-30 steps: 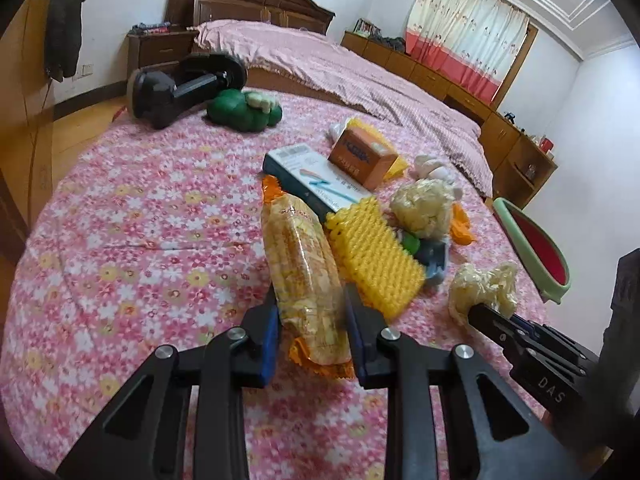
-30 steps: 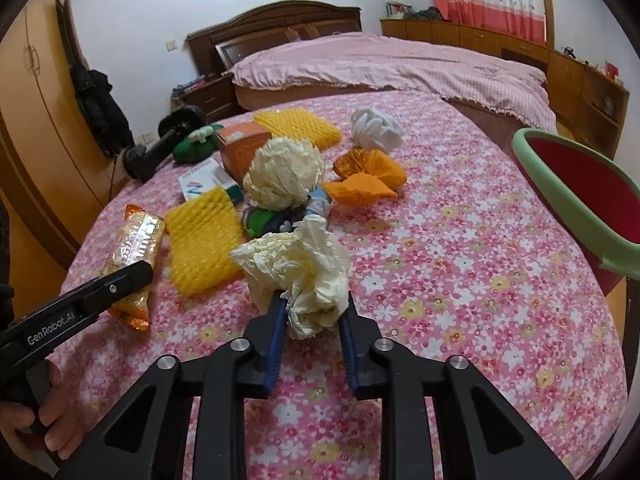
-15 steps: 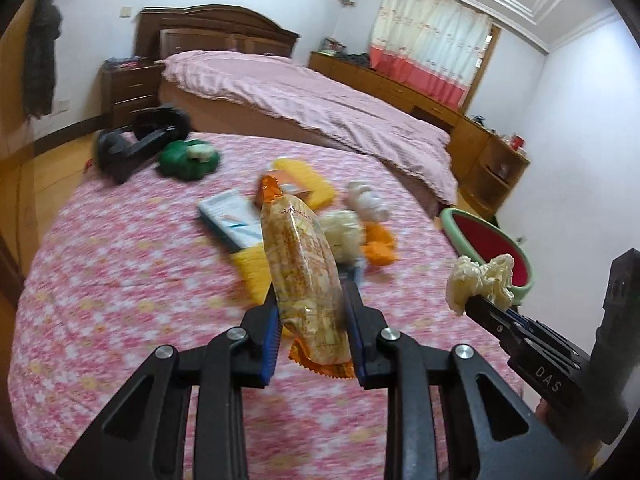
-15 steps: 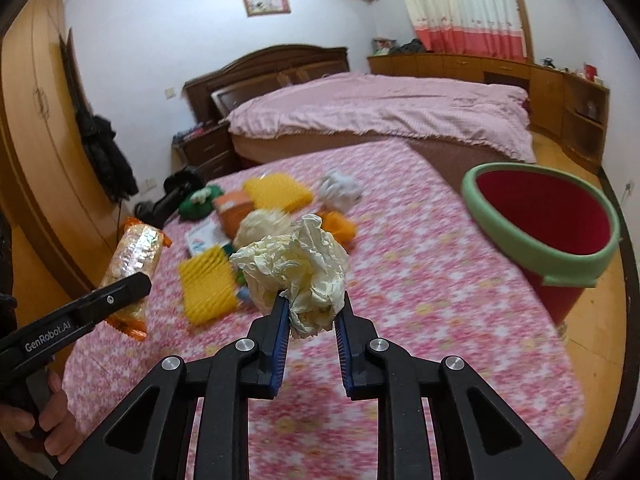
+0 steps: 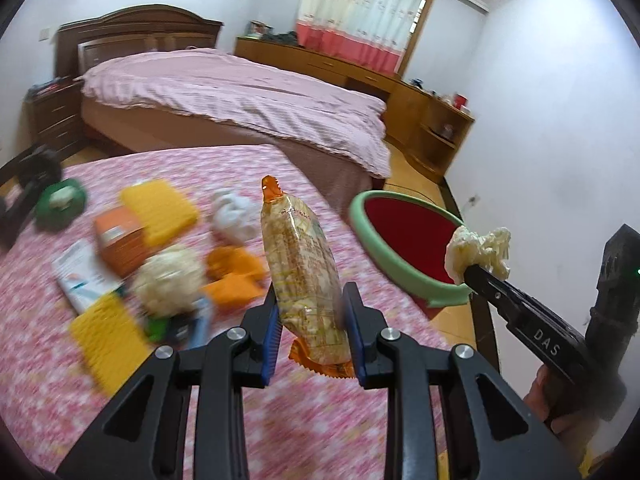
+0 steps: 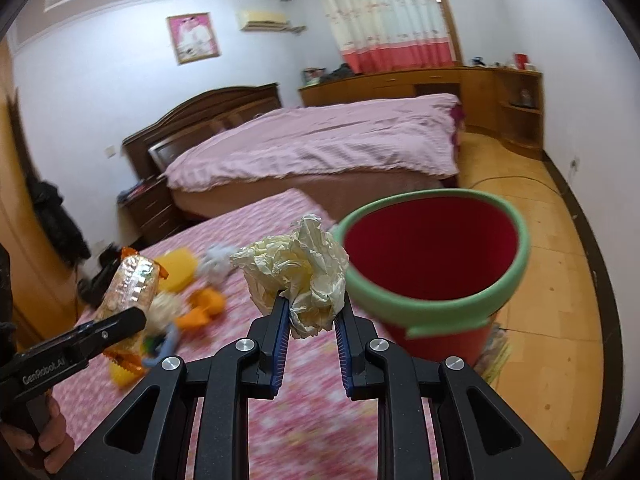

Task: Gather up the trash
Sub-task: 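Carry the crumpled cream paper in the right tool over the red bucket, then open the right tool to drop the paper into the bucket while the left tool drops the snack bag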

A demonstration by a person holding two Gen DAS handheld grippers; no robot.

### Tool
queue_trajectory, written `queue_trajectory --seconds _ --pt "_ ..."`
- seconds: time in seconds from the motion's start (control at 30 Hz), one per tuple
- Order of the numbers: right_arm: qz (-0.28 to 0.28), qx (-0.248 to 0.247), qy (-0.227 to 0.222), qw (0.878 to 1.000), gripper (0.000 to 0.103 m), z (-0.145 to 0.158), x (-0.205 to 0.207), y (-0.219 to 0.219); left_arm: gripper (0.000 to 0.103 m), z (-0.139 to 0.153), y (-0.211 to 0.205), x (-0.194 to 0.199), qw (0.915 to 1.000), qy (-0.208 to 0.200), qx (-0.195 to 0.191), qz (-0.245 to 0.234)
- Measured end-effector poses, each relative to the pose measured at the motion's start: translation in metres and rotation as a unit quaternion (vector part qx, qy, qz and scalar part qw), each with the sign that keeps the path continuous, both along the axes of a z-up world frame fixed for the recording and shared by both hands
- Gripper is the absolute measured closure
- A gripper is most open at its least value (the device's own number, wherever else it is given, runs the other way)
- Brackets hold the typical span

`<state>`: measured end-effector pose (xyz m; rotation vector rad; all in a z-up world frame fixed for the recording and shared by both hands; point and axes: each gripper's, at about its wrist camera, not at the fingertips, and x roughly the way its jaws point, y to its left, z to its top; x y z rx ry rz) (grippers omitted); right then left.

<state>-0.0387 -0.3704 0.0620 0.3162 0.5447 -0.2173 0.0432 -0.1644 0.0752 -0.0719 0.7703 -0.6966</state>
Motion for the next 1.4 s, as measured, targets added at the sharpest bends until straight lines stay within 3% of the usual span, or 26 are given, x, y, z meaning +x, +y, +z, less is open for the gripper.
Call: queue_trajectory --seconds 0.33,0.63,1.1,1.17,1.4 --pt "-0.050 0.030 0.008 0.998 0.081 -0.011 0.008 -0.071 0.074 -0.005 -0.101 0.026 0.9977 0.007 0.016 -0.066" --pt "-0.078 0.046 0.024 0.996 0.081 -0.029 0.022 -0.115 0.074 -0.026 -0.167 0.049 0.9949 0.022 0.031 -0.093" --pt "-0.085 0.049 0.043 0.994 0.079 -0.046 0.036 -0.138 0.070 -0.053 -0.197 0.073 0.9942 0.036 0.060 -0.082" --pt "-0.084 0.050 0.046 0.994 0.077 -0.046 0.038 -0.138 0.066 -0.055 -0.199 0.074 0.9943 0.034 0.062 -0.080" --pt "-0.087 0.058 0.047 0.993 0.069 -0.048 0.037 -0.142 0.065 -0.050 -0.194 0.068 0.9945 0.029 0.064 -0.078"
